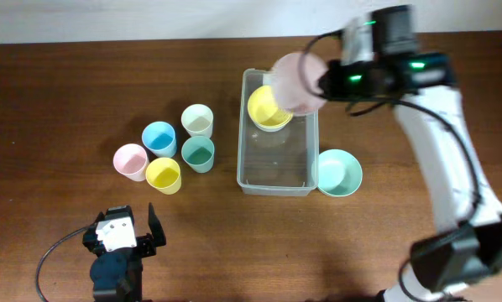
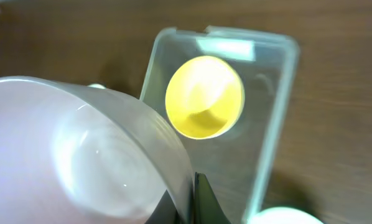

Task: Pack container
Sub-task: 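Grasp the pink bowl and stack it into the yellow bowl, then grasp the green bowl rim with the right gripper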

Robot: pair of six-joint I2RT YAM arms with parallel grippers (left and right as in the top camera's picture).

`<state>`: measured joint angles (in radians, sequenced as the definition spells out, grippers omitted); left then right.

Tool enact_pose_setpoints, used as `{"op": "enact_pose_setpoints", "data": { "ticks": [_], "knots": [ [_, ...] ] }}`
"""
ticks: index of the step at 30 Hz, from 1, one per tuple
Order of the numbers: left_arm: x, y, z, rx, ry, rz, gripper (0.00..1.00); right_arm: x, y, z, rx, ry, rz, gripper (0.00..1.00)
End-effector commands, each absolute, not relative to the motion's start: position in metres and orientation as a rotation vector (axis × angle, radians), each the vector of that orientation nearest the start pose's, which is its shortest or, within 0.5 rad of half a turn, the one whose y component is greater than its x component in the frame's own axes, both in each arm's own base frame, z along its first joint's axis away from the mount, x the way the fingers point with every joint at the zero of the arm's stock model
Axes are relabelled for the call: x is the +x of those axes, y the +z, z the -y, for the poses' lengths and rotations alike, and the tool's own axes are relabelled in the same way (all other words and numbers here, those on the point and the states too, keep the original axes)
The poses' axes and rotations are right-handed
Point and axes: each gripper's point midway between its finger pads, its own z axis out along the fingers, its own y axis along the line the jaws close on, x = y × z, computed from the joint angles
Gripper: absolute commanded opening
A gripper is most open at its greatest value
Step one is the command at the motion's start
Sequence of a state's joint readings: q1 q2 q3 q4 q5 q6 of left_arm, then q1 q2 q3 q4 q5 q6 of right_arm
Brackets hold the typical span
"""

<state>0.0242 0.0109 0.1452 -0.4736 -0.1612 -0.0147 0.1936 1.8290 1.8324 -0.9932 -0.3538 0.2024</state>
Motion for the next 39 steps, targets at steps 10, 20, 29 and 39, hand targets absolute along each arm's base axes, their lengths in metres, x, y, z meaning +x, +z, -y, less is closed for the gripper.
{"op": "enact_pose_setpoints", "data": {
  "ticks": [10, 20, 29, 39],
  "knots": [
    [0.22, 0.124, -0.031, -0.118, 0.164, -1.908, 1.0, 0.511, 0.108, -0.172, -0.13, 0.585, -2.629, 0.31],
    [0.22, 0.124, -0.031, -0.118, 0.164, -1.908, 1.0, 0.466, 0.216, -0.122, -0.067, 0.471, -2.591, 0.49],
    [0.22, 0.124, -0.031, -0.118, 0.164, -1.908, 1.0, 0.389, 0.195, -0.035, 0.214, 0.292, -2.893, 0.63],
    [0.22, 0.124, -0.031, -0.118, 0.164, -1.908, 1.0, 0.329, 0.064, 0.001, 0.461, 0.203, -3.142, 0.62]
  ]
}}
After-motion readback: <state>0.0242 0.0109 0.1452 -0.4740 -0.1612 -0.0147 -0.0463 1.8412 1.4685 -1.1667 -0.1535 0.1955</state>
